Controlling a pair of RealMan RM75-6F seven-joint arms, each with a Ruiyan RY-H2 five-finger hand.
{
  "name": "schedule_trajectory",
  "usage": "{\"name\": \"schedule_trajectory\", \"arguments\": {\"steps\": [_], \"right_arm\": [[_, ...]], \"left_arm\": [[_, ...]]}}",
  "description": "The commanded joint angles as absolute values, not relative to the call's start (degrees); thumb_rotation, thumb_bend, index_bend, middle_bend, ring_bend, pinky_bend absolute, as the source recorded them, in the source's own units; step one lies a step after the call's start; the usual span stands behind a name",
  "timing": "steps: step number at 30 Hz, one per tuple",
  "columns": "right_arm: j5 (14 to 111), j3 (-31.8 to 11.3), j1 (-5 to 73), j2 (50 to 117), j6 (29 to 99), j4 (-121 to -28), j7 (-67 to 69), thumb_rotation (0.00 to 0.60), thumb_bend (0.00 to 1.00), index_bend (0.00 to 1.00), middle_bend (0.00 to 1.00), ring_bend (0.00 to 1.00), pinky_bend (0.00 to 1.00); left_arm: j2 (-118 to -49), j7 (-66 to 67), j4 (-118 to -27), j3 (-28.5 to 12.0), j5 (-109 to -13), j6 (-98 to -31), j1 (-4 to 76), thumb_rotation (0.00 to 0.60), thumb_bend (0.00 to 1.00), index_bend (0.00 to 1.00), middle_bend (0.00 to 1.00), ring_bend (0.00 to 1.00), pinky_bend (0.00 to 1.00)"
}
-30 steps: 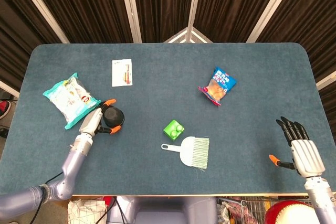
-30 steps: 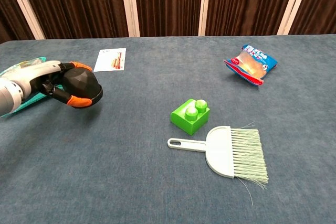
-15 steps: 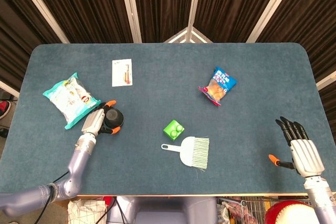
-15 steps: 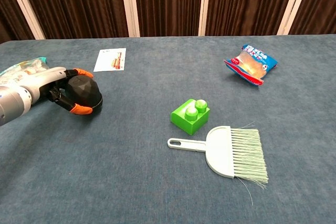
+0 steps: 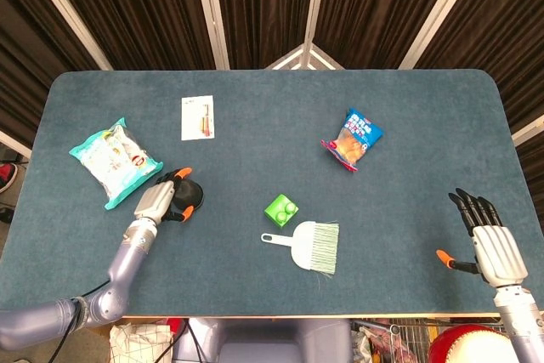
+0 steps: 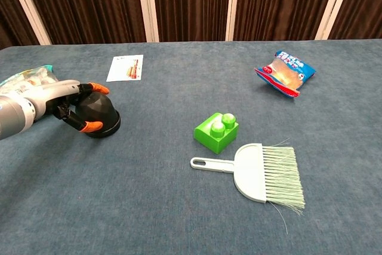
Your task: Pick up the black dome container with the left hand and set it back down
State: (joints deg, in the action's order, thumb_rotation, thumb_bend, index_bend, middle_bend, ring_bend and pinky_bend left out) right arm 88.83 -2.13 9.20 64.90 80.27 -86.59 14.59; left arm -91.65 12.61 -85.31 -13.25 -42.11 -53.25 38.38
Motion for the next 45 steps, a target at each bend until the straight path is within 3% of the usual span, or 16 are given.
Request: {"name": "schedule_trajectory", "arguments": {"steps": [1,14,22,31,45], "right_arm": [[88.8,-2.1,9.2,64.9,80.2,-86.5,14.7,0.6,0.21,0.0,0.01,0.08,0.0],[89.2,-1.8,9.0,65.1,80.6,-86.4,14.7,0.6,0.21,0.0,0.01,0.08,0.0],[89.1,-1.7,8.9,65.3,80.5,-86.4,14.3,0.6,0.21,0.0,0.01,0.08,0.0],[88.8,-2.0,9.3,65.1,80.1,-86.5,14.5,0.6,0.21,0.0,0.01,0.08,0.0],[88.6,-1.9,9.4,64.9,79.6,-86.1,15.2,0.6,0.21,0.0,0.01,0.08,0.0]], "left_arm": [[-91.5,12.1,-85.6,-13.4,-42.2,-53.4,38.2,0.6,0.58,0.1,0.04,0.0,0.0],[-90.4,9.7,-87.6,-14.7,-44.6,-57.4,36.5,0.6,0.58,0.12,0.17,0.0,0.0],[-90.9,9.1,-88.1,-15.8,-44.4,-58.5,36.4,0.6,0.63,0.16,0.32,0.0,0.0],[-92.8,6.1,-89.4,-18.2,-48.3,-59.3,37.6,0.6,0.63,0.17,0.3,0.0,0.0],[-99.6,16.2,-83.6,-19.8,-38.3,-55.0,46.0,0.6,0.59,0.14,0.2,0.0,0.0]]}}
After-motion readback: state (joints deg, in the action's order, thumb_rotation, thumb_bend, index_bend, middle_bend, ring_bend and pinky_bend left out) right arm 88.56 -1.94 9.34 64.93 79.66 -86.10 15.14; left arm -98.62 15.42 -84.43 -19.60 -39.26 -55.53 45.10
